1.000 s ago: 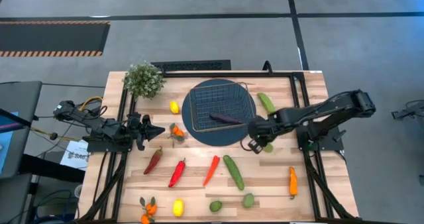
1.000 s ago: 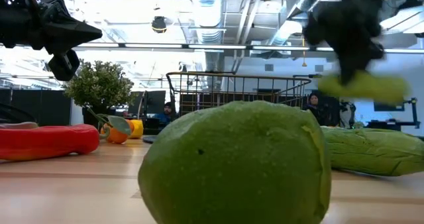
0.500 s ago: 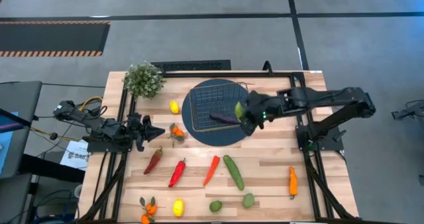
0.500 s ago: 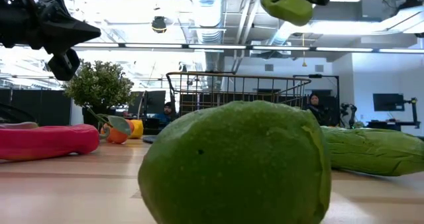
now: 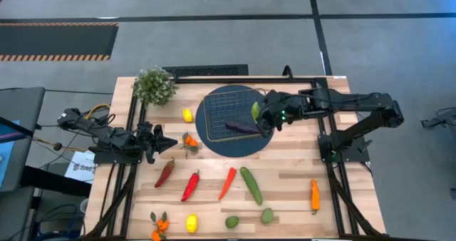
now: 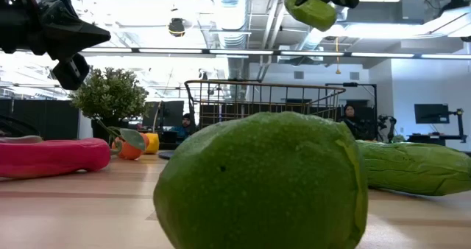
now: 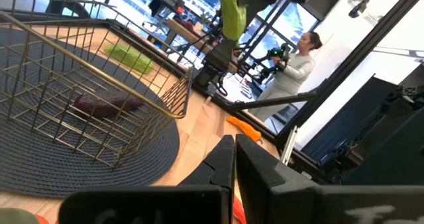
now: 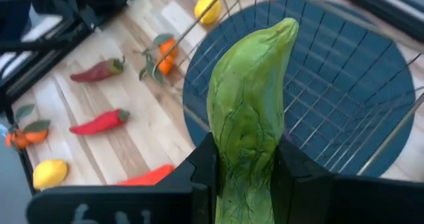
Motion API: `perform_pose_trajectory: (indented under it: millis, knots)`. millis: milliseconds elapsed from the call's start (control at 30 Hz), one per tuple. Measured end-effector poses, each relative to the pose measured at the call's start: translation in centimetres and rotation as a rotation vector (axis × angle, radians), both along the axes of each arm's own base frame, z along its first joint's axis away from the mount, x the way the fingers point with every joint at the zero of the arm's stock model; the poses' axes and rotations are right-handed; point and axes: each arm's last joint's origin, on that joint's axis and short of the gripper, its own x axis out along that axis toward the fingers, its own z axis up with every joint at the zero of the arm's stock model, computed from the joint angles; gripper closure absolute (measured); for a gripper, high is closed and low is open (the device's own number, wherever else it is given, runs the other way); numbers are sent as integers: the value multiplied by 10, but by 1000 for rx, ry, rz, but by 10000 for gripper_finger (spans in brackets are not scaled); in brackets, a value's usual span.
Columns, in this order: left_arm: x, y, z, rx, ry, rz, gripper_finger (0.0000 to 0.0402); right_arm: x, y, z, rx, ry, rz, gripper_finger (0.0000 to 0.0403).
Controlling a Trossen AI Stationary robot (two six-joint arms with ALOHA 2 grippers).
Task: Build produce basket
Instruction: Put the middle cucumber into the basket
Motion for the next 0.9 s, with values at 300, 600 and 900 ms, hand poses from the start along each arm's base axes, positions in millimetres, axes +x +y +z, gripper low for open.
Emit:
perform_pose_trajectory:
  millis: [300,600,900]
  knots:
    - [0,0,0,1,5,-17,401,43,-28,-20,17,-52,69,319]
    - [0,-1,-1,-1,9,-19,401,88,-64,-91,67,147,103,320]
    - [0,-1,-1,0,9,-20,401,102,-92,-142,65,321,111,320]
